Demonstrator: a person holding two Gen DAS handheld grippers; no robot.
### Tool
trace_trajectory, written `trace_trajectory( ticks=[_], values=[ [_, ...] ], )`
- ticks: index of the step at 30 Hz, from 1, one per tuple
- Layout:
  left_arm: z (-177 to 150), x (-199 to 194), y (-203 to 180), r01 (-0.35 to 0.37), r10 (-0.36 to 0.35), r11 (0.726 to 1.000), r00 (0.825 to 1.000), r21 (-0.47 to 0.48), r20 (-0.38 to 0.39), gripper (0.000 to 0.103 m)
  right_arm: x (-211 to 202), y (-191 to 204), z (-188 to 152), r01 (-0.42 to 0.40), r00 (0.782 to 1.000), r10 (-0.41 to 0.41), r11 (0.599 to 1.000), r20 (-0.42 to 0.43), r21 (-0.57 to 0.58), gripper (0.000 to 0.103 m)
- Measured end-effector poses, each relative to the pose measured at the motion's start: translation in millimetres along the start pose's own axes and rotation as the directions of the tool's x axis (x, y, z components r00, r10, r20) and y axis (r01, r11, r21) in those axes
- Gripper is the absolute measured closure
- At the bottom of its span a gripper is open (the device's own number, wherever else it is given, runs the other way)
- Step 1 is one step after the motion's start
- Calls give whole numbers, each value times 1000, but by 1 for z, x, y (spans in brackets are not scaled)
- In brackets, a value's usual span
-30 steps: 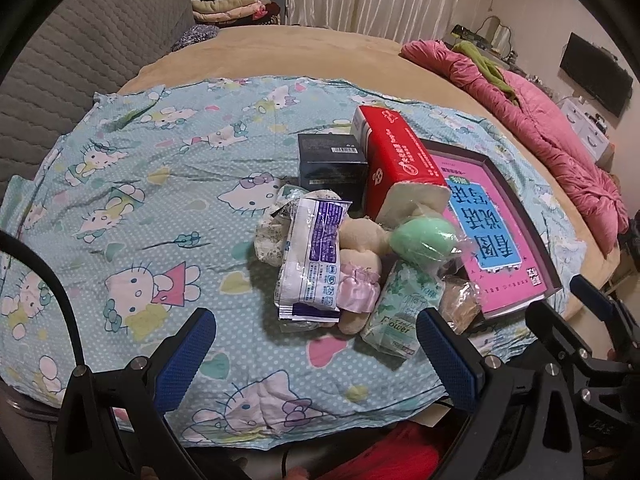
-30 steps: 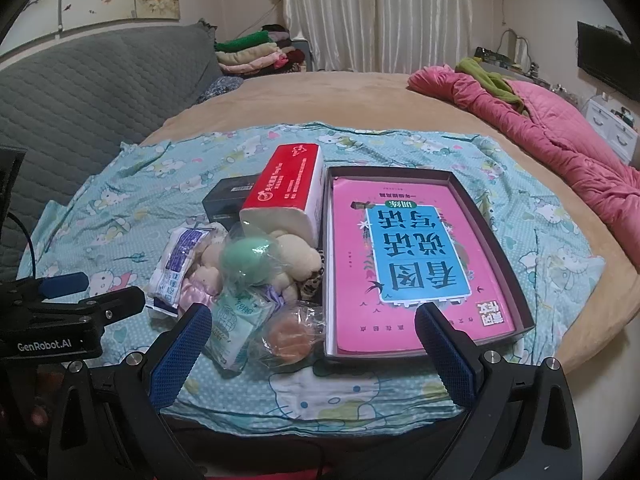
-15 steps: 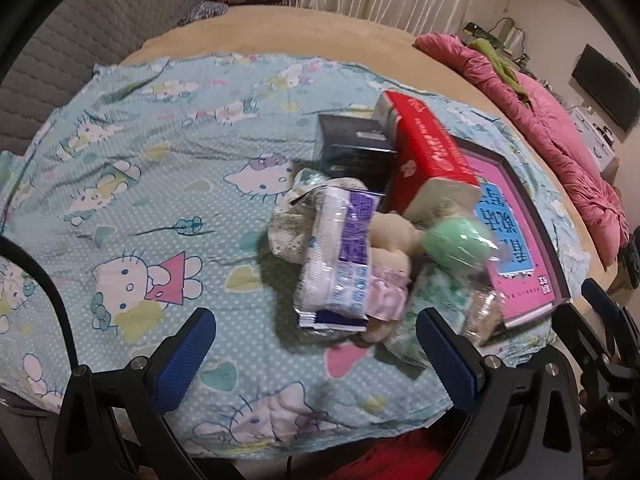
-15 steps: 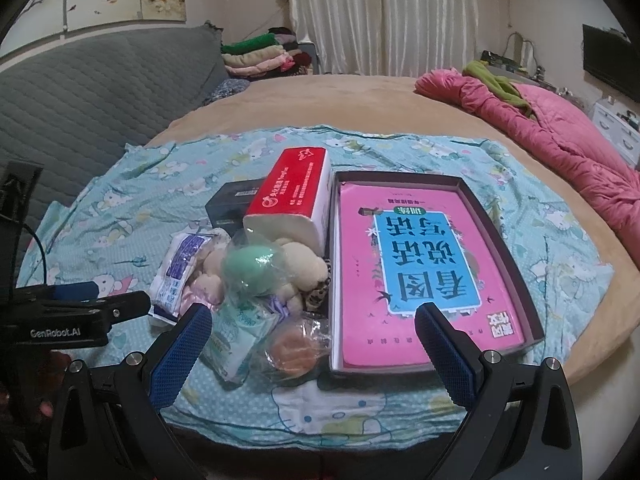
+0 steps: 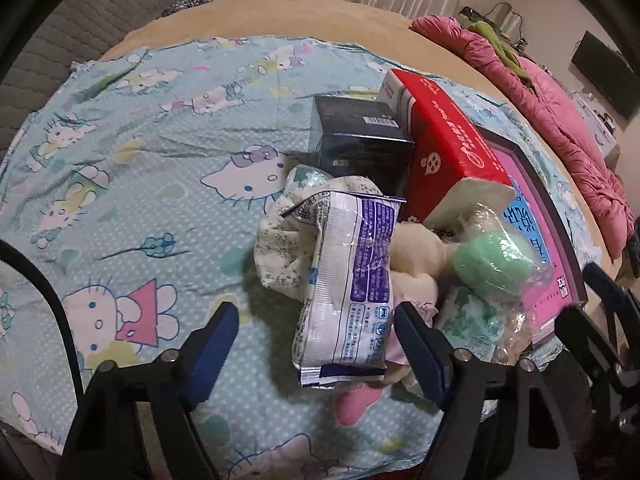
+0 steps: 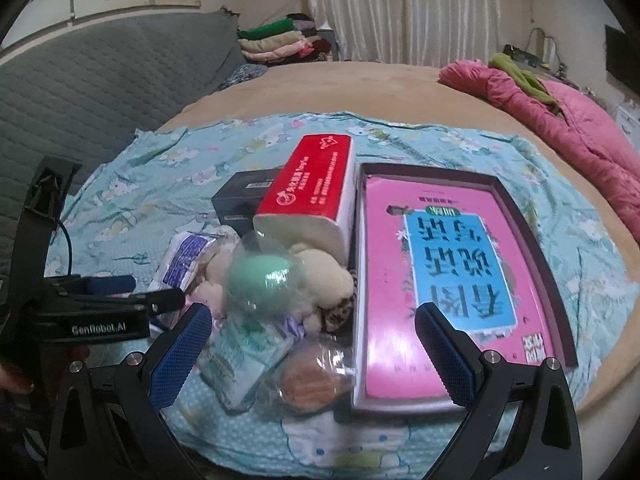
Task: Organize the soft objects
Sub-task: 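Grasp the white purple-labelled packet with the left gripper while the right gripper grasps the bagged green sponge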
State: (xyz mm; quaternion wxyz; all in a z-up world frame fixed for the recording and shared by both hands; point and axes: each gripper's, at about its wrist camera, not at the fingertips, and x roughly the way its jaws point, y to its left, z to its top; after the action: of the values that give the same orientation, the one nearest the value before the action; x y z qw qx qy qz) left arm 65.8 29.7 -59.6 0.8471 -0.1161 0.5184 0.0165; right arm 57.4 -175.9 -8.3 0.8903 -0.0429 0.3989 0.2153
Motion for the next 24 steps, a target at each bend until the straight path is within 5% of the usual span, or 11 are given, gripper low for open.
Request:
trace_trajectory(
  ticks=[10, 15, 16, 19, 24],
  values=[
    [1, 4, 8, 74, -74, 997, 997, -5, -10, 50, 39, 26, 15, -8, 999, -1, 980, -43, -196, 2],
    [0, 6, 16, 107, -108, 994, 994, -22, -19, 52, 51, 37, 12, 14, 999, -25, 963, -38, -270, 6],
    [0, 6, 17, 109, -109, 994, 994, -23, -17, 52, 51, 40, 12, 18, 999, -27, 958, -26, -287, 8],
    [1, 3, 19, 117, -118, 993, 993, -26, -5, 55, 60, 44, 11, 3, 999, -19, 947, -47, -320, 40],
    [1, -3, 23, 127, -127, 991, 992, -31, 14, 59, 57, 38, 12, -27, 999, 18, 956, -33, -292, 47]
  ],
)
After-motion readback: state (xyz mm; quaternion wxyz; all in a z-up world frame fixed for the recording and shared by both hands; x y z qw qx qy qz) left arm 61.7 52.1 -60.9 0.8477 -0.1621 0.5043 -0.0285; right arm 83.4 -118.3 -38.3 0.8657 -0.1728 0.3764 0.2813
